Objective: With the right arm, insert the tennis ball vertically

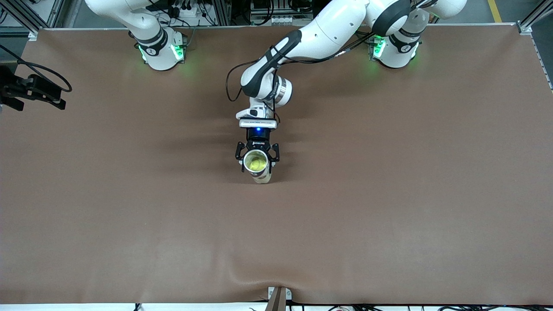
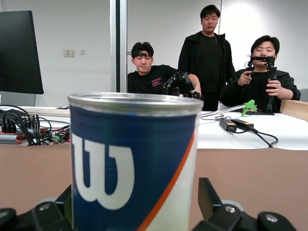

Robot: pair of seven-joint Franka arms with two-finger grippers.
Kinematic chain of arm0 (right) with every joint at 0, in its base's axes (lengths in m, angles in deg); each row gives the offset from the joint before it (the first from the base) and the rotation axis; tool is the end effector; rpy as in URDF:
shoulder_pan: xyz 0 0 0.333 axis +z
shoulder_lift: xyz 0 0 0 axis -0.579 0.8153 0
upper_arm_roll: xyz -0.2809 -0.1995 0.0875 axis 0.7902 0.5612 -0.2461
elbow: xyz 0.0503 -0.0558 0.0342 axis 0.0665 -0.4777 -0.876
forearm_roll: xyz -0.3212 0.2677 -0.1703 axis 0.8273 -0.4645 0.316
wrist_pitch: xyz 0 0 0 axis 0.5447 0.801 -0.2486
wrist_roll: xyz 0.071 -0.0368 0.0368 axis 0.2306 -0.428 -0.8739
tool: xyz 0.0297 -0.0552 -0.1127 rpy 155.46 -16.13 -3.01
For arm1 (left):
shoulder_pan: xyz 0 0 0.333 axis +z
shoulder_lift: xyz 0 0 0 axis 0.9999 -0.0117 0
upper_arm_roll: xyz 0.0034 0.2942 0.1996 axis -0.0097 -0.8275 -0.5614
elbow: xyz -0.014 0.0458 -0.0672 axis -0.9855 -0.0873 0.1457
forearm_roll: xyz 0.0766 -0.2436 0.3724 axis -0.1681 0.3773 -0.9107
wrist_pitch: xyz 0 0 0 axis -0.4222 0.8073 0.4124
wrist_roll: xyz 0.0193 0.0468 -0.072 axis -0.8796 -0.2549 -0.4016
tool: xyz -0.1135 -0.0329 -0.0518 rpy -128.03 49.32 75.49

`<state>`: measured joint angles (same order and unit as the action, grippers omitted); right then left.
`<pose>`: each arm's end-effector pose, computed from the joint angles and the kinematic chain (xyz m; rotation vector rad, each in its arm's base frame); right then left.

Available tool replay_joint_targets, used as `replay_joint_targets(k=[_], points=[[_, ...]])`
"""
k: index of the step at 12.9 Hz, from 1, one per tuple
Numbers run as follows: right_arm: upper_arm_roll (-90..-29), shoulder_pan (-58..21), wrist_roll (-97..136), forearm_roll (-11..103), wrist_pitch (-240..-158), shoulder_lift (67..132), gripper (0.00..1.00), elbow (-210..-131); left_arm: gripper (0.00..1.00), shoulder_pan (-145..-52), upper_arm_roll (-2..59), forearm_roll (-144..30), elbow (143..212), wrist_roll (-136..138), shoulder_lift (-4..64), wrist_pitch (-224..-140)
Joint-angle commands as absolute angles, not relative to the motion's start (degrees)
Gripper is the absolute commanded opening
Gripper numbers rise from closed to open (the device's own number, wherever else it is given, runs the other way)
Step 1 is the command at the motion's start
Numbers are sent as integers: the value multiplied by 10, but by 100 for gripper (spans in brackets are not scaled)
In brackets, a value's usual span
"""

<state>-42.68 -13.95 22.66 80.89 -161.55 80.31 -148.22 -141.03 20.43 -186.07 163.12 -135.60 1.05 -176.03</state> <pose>0.6154 0.0101 0.7004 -3.1397 -0.0419 0.0759 0.4713 -0.6579 0.1154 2.2563 -0.0225 2.0812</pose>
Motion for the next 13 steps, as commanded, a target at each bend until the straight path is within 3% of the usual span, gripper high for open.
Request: replay_joint_targets(k=[1, 6, 9, 13], points=[[-438, -138, 224, 808, -1630, 782, 100, -1505, 100, -1408, 209, -1860, 1625, -1343, -1, -1740], [-560, -264, 223, 807, -1675, 725, 100, -1600, 100, -1414, 212, -1855, 1637, -1347, 0, -1732], [-614, -323, 222, 807, -1675, 722, 100, -1603, 100, -1427, 215, -1829, 1638, -1345, 1, -1726], [-621, -334, 222, 807, -1675, 721, 100, -1604, 100, -1434, 215, -1814, 1646, -1346, 2, -1722]])
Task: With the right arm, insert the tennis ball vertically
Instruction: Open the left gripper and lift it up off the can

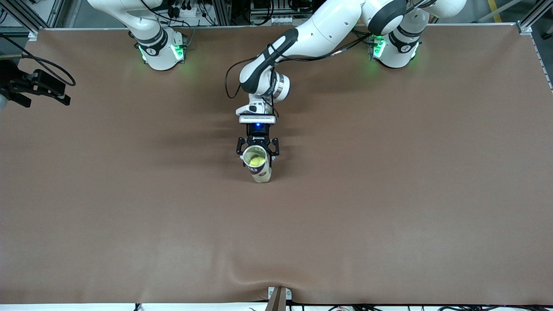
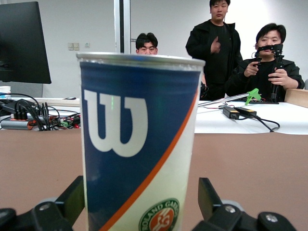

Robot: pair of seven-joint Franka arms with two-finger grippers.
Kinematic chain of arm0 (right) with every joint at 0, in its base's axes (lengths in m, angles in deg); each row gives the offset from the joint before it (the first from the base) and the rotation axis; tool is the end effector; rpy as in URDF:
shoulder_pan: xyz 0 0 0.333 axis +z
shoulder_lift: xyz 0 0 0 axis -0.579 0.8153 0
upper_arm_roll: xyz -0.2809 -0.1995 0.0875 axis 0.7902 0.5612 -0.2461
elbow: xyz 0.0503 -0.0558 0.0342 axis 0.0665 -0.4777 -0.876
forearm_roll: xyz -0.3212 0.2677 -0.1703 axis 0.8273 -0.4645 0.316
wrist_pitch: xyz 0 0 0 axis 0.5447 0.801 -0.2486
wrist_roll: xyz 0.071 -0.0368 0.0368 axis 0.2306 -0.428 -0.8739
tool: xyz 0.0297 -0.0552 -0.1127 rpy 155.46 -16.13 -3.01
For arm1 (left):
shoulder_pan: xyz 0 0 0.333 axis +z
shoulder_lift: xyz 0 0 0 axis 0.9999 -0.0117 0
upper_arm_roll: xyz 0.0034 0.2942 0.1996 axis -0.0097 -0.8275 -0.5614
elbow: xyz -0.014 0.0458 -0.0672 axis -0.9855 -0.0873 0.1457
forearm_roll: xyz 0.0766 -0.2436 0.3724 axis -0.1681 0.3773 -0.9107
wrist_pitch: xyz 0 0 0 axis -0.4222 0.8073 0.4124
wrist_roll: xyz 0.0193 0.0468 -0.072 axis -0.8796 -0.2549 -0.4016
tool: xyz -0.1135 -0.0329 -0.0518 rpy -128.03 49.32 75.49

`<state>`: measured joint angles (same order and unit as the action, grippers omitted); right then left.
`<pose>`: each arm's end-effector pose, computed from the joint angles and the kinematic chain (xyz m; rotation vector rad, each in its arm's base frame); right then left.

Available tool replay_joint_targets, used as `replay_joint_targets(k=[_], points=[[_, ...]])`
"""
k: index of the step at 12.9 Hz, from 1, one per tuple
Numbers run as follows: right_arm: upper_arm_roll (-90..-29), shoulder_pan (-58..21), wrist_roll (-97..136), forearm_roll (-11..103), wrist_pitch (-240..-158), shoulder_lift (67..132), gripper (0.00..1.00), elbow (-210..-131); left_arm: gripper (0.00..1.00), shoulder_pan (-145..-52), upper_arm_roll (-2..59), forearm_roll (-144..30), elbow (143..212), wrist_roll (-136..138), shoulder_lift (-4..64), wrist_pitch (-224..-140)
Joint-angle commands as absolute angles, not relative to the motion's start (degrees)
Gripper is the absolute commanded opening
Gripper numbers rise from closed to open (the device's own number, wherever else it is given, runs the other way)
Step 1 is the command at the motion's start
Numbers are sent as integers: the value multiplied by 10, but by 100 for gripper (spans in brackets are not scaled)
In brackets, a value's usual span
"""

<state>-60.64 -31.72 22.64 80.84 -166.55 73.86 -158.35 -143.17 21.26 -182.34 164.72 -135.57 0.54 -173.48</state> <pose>0.5894 -0.0001 0.6815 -3.1073 -0.0432 0.0473 0.4353 -0.6630 0.0963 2.3106 -0.0001 2.0599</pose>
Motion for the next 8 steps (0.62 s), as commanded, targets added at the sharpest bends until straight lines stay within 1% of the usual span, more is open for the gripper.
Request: replay_joint_targets(k=[1, 4, 8], points=[[-621, -334, 222, 808, -1675, 721, 100, -1606, 100, -1436, 216, -1809, 1648, -1346, 2, -1722], [-621, -334, 220, 808, -1691, 706, 100, -1628, 100, -1439, 216, -1796, 1652, -1351, 3, -1721], [-621, -335, 220, 808, -1691, 707, 100, -1629, 100, -1446, 229, -1780, 1662, -1349, 7, -1705]])
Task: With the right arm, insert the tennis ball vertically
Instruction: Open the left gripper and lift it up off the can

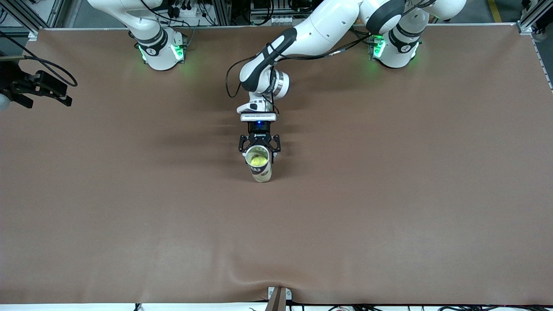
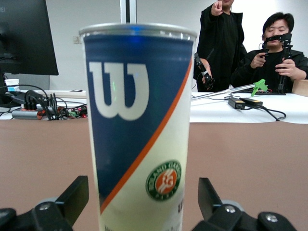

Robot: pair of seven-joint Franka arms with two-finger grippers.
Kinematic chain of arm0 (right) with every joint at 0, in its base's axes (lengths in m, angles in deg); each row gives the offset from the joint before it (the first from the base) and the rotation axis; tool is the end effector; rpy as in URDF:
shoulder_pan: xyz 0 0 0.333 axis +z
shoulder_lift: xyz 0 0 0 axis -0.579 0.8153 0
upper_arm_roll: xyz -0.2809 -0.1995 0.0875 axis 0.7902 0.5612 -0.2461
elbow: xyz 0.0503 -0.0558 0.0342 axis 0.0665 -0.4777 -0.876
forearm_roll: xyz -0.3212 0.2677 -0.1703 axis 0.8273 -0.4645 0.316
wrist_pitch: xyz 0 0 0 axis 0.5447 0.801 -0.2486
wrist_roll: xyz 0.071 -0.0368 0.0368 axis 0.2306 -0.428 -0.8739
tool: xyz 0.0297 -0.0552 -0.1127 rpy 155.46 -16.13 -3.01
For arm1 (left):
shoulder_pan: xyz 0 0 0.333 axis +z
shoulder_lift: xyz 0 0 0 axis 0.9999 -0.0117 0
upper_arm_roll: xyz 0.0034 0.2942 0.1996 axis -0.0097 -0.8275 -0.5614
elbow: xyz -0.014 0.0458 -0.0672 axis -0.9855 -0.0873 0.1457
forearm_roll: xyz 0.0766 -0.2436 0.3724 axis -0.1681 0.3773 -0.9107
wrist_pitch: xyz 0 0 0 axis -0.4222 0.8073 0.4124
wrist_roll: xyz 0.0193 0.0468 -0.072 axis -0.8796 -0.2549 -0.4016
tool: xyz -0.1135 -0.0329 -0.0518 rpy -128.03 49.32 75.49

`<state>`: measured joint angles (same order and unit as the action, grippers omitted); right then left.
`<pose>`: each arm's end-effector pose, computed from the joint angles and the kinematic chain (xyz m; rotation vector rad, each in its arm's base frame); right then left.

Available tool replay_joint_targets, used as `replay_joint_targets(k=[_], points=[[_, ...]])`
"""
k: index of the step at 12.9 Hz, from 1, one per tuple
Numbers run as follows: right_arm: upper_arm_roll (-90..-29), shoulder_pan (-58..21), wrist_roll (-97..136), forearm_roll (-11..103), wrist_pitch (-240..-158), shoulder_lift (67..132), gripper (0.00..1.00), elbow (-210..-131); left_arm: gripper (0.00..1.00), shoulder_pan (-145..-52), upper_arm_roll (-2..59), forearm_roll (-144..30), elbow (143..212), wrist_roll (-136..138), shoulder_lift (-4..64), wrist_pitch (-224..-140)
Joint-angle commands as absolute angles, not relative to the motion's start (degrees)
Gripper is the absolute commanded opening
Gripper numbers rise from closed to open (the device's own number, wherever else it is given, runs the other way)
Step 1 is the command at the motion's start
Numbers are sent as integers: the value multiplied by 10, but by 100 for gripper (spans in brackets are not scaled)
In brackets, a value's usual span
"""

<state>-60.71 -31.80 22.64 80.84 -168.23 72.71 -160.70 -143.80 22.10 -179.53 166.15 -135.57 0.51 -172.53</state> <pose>0.5858 -0.0007 0.6744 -3.1062 -0.0418 0.0343 0.4153 -0.6607 0.0839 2.3660 0.0233 2.0291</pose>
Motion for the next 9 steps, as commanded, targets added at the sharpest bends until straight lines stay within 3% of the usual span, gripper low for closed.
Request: replay_joint_targets(k=[1, 9], points=[[-621, -335, 220, 808, -1692, 707, 100, -1629, 100, -1447, 230, -1774, 1662, -1346, 10, -1704], [-621, -334, 220, 808, -1701, 709, 100, -1629, 100, -1453, 269, -1653, 1632, -1270, 47, -1705]])
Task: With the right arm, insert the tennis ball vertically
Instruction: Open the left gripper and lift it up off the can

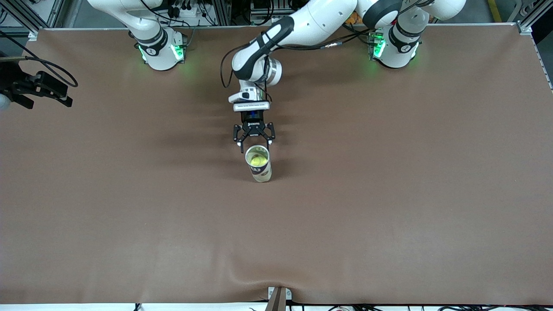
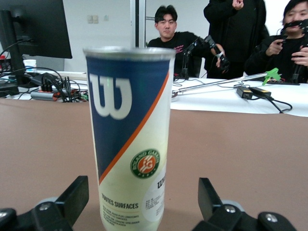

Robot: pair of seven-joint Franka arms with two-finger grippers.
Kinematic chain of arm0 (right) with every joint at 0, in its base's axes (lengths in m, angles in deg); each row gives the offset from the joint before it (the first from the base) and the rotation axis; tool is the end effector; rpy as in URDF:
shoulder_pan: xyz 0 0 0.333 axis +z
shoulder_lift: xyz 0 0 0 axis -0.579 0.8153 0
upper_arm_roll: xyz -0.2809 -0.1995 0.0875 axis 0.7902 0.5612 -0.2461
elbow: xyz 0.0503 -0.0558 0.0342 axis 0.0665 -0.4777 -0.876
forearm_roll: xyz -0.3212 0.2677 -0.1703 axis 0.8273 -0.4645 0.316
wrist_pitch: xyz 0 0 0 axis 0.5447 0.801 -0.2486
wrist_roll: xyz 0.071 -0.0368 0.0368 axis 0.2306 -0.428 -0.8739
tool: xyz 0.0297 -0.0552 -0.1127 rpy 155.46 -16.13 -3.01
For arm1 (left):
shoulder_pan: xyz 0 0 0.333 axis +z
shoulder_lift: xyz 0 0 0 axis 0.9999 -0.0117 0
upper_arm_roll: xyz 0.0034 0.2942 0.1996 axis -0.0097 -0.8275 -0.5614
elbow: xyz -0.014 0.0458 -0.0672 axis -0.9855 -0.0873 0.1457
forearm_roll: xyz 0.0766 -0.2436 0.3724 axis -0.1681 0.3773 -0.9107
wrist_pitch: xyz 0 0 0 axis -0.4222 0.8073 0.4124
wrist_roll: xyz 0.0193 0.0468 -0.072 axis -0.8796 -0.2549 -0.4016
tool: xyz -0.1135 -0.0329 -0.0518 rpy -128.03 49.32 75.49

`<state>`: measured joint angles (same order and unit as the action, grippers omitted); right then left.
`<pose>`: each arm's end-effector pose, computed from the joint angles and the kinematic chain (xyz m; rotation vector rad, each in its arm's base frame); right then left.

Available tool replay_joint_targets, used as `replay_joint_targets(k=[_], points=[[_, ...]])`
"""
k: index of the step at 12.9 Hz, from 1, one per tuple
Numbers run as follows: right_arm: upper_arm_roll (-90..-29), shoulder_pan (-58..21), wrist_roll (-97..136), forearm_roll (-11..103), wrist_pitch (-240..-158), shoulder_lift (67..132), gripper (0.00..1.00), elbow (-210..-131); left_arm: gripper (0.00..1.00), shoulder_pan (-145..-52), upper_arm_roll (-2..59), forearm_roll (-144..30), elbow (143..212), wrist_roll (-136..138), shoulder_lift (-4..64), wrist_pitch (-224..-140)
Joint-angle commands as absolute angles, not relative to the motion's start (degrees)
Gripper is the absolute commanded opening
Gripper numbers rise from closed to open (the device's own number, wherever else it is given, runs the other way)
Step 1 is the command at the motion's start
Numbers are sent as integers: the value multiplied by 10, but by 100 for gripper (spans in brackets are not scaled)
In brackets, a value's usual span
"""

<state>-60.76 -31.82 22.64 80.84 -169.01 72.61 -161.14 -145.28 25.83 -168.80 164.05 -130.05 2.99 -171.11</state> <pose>0.5868 -0.0004 0.6726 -3.1064 -0.0422 0.0224 0.3760 -0.6956 0.1269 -2.4812 -0.1501 -1.9091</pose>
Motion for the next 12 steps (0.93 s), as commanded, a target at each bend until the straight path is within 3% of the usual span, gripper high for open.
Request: replay_joint_targets(k=[1, 5, 9, 12], points=[[-621, -334, 220, 808, -1701, 709, 100, -1629, 100, -1453, 278, -1633, 1622, -1252, 51, -1705], [-621, -334, 220, 808, -1701, 709, 100, -1629, 100, -1448, 314, -1560, 1595, -1202, 69, -1706], [-621, -334, 220, 808, -1701, 709, 100, -1629, 100, -1444, 321, -1480, 1523, -1099, 70, -1715], [-622, -334, 221, 808, -1697, 709, 100, -1629, 100, -1402, 339, -1440, 1512, -1034, 87, -1747]])
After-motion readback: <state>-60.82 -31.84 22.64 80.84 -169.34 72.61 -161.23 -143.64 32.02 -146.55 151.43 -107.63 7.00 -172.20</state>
